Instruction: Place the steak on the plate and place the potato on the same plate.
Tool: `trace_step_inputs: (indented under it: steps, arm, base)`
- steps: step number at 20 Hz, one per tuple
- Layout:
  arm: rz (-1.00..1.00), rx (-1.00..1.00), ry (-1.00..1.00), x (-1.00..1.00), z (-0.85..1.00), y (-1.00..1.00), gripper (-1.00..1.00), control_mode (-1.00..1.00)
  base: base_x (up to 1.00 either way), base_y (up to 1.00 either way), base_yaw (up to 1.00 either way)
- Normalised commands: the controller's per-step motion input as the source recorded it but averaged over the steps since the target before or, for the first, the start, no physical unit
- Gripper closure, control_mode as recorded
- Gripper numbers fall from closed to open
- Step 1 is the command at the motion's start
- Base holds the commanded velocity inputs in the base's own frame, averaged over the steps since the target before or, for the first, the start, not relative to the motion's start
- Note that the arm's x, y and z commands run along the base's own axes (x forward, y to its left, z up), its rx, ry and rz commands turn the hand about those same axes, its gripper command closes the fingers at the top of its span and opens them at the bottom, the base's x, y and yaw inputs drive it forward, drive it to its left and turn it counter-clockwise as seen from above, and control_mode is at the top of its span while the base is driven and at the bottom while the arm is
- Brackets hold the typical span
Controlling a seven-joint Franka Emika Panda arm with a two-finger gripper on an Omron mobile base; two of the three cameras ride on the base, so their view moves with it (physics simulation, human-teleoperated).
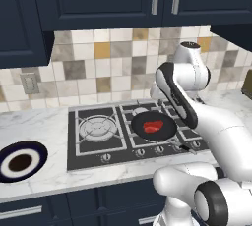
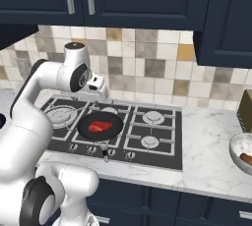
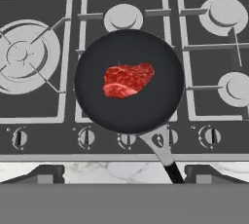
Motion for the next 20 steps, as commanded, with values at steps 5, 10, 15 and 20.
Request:
trace_step_inputs:
  steps: [5,10,15,20]
  arm:
    - [-0.18,0.0,0.11,0.09,-0.66,-0.03,-1.0,-1.0]
    - [-0.23,0.0,0.14,0.33,-0.4,-0.1,-1.0,-1.0]
    - [-0.22,0.04,0.14,0.47,-0.41,-0.2,-1.0,-1.0]
    - [-0.16,0.05,0.15,0.51,-0.4,-0.2,-1.0,-1.0]
  base:
    - [0.0,0.0,0.0]
    - [0.0,0.0,0.0]
    - [0.0,0.0,0.0]
    - [0.0,0.0,0.0]
